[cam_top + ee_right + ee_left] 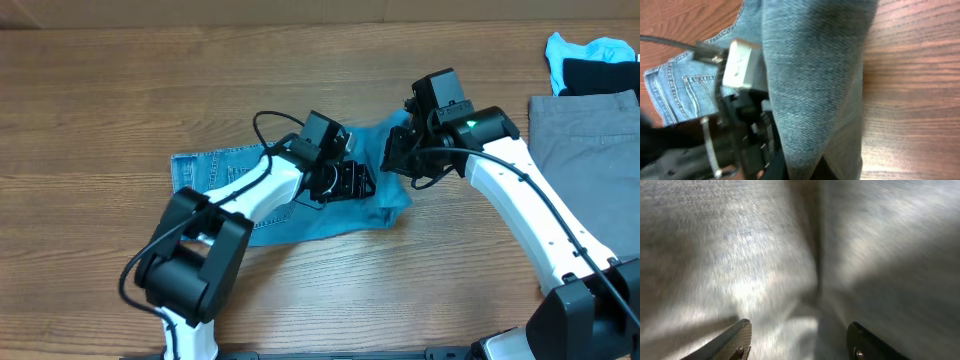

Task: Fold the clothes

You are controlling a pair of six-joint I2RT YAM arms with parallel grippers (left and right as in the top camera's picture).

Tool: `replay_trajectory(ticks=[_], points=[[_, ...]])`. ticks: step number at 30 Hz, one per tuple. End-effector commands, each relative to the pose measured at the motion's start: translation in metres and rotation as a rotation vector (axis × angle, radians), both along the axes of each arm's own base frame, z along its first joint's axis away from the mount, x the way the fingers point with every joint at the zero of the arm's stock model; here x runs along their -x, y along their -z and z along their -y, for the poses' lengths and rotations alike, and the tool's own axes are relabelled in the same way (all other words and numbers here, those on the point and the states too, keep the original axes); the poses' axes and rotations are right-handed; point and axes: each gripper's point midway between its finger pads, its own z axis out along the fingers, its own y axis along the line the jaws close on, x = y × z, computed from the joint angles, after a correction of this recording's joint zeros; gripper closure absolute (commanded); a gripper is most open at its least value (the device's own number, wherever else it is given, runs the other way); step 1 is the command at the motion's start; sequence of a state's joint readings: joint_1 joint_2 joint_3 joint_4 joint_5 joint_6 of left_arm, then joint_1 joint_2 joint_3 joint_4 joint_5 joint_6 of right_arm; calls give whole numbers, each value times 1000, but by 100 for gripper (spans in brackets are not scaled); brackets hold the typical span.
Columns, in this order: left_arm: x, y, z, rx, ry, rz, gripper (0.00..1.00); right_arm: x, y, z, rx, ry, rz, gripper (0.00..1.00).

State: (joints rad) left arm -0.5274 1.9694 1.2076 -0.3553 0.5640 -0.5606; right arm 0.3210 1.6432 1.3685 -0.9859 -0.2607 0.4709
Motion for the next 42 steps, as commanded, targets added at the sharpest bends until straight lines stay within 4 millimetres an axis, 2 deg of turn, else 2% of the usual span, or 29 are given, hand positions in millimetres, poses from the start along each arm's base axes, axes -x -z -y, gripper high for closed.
replay_trajectory(ticks=[1, 4, 10, 12, 14, 15, 17, 20, 21, 22, 24, 28, 29, 32, 36, 42], points=[[0, -37, 0, 34, 40, 97, 39, -1, 3, 1, 1, 7, 16, 96], [-3, -53, -16, -7, -3, 121, 43, 0, 7, 2, 4, 7, 11, 96], [-6, -57, -65, -128, -138, 66, 43, -6, 6, 0, -4, 7, 32, 96], [-8, -56, -69, -124, -152, 59, 49, -6, 7, 0, -3, 7, 29, 96], [-10, -56, -69, -124, -151, 65, 61, -5, 8, 0, -2, 7, 26, 96], [-10, -56, -66, -121, -147, 72, 71, -5, 8, 0, -1, 7, 25, 96], [-12, -56, -62, -120, -141, 90, 82, -4, 8, 0, 0, 8, 22, 96], [-18, -57, -50, -93, -133, 126, 96, -3, 9, 0, -2, 6, 16, 96], [-20, -56, -46, -85, -134, 130, 96, -3, 9, 0, -1, 6, 15, 96], [-22, -51, -30, -61, -130, 136, 96, -2, 9, 0, -1, 6, 13, 96], [-21, -39, -20, -58, -131, 114, 96, -3, 9, 0, -1, 6, 13, 96], [-19, -11, -6, -46, -111, 70, 96, -3, 9, 0, -1, 6, 14, 96], [-18, 1, -2, -45, -123, 41, 96, -3, 9, 0, -3, 5, 15, 96], [-18, 17, 6, -28, -131, 10, 96, -3, 7, -5, -28, -4, 17, 96], [-18, 22, 28, 81, -78, -4, 95, -4, 5, -8, -47, -10, 22, 96], [-13, 27, 47, 119, -42, 10, 90, -1, 8, -13, -45, -23, 9, 96]])
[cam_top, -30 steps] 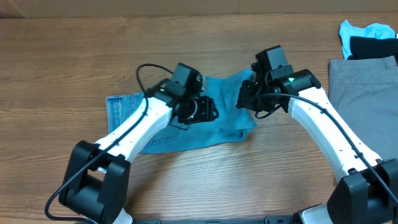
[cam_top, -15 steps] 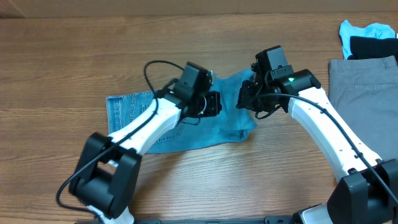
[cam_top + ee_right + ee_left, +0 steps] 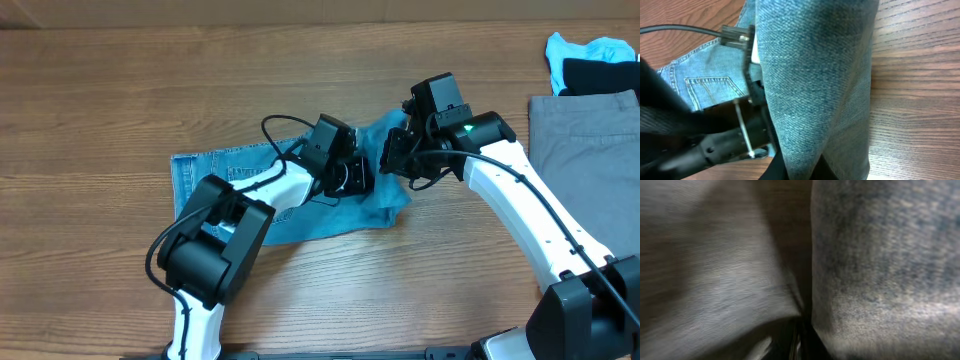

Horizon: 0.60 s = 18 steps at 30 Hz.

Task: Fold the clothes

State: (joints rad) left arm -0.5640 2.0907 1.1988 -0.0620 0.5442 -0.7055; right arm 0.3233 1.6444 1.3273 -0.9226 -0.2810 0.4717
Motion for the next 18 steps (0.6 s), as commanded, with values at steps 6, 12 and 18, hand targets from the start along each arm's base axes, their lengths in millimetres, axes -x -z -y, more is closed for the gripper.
replay_trajectory(ticks=[6, 12, 18], points=[[19, -1, 26, 48, 67, -15, 78, 2, 17, -27, -16, -44, -27, 92], [21, 3, 21, 30, 65, -37, 62, 0, 37, -34, 13, -55, -54, 92], [25, 12, 4, -12, 43, -104, 21, -5, 36, -34, 6, -52, -37, 91]])
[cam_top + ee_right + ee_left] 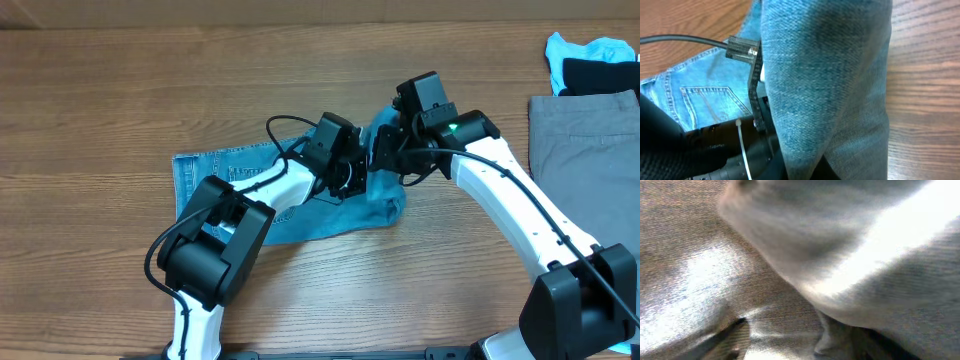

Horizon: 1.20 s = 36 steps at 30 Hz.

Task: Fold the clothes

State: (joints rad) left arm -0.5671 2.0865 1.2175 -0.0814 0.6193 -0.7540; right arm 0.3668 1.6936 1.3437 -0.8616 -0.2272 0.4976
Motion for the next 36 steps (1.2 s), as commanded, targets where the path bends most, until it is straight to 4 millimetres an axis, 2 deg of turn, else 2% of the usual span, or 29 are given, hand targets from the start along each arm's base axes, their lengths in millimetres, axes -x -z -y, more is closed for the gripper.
replay_trajectory(ticks=[1, 4, 6, 7, 18, 24, 29, 36], points=[[17, 25, -9, -78, 25, -50, 20, 9, 27, -21, -24, -52, -71, 91], [16, 28, -20, -95, 5, -78, 16, 9, 27, -21, -24, -52, -71, 91], [15, 31, -27, -108, -10, -97, 2, 9, 26, -21, -24, -52, -70, 91], [15, 32, -30, -114, -17, -108, 0, 8, 26, -21, -25, -52, -68, 91], [24, 48, -66, -228, -71, -217, 0, 8, 26, -22, -25, -52, -65, 91], [29, 49, -90, -340, -103, -289, 2, 7, 29, -17, 1, -42, -63, 91], [27, 32, -108, -450, -102, -264, 2, 8, 30, -15, 9, -39, -67, 91], [27, 6, -118, -486, -92, -208, 0, 10, 34, -6, 60, -22, -79, 92]])
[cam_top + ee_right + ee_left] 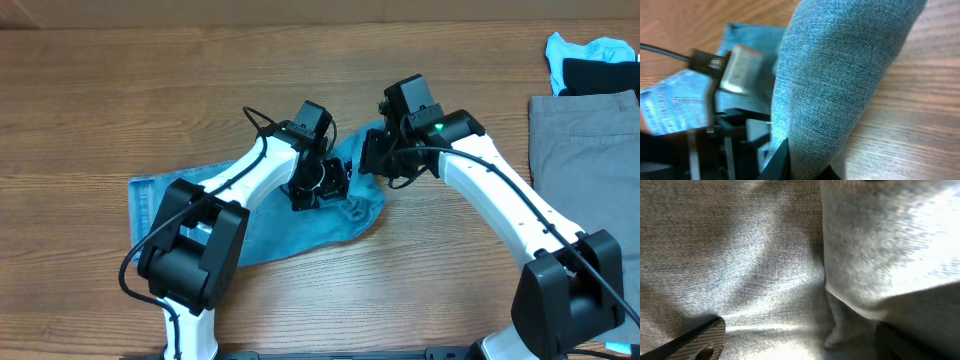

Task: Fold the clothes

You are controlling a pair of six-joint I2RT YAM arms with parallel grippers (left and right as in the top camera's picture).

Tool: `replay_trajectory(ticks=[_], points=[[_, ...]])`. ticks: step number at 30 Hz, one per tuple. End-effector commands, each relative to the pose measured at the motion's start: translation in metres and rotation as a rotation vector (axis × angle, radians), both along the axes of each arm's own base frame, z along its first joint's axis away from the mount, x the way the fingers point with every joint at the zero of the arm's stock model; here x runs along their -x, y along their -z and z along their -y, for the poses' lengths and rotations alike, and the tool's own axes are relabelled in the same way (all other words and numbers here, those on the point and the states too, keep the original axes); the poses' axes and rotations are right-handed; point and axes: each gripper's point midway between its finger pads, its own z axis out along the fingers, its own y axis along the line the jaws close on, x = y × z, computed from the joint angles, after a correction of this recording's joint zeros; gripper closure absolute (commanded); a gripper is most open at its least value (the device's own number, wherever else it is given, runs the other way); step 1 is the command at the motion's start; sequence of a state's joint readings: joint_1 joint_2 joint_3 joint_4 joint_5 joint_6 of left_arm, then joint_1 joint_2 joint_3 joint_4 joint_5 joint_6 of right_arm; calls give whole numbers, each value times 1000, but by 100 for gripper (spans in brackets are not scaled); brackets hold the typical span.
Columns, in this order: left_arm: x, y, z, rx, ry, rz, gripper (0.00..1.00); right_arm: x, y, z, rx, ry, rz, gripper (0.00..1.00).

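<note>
A pair of blue jeans (340, 222) lies crumpled across the middle of the wooden table (100, 90), its flat end (150, 195) at the left. My right gripper (378, 160) is shut on a raised fold at the right end; in the right wrist view the denim (840, 70) bulges up out of that gripper (805, 167). My left gripper (322, 185) is pressed down into the middle of the jeans, just left of the right one. In the left wrist view it (795, 342) is open, its fingers (697, 340) wide apart over wrinkled denim (755, 255).
Grey trousers (585, 130) lie flat at the right edge of the table. A light-blue garment and a black one (600, 60) are heaped at the far right corner. The two arms stand close together over the jeans.
The jeans have shifted left; their flat end now lies further left on the table. Both grippers sit further left too. My left gripper's fingers stand wider apart. The right stays shut on the fold.
At the oldest moment my right gripper held up the right end of the jeans and my left stood open on the denim beside it. Then the left's fingers looked close together at a fold, then apart again. Now jeans and both grippers are further left.
</note>
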State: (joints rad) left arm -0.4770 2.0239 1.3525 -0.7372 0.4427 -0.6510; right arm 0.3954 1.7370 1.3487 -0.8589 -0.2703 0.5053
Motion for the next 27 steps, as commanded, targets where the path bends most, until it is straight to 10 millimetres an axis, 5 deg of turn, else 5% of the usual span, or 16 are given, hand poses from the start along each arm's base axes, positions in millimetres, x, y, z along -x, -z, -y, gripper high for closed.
replay_trajectory(ticks=[1, 9, 14, 20, 27], points=[[0, 1, -27, -114, 13, 50, 1, 4, 21, 12, 91, 15, -28, 92], [-2, -30, -45, -186, 12, 133, 1, 4, 22, 13, 95, 17, -30, 96], [-3, -51, -87, -286, -83, 144, 0, 6, 22, 9, 91, 24, -37, 96], [0, -65, -142, -318, -213, 74, 0, 16, 20, -21, 84, -26, -9, 94], [7, -64, -163, -339, -216, 28, 0, 34, 16, -63, 50, -91, 15, 92]])
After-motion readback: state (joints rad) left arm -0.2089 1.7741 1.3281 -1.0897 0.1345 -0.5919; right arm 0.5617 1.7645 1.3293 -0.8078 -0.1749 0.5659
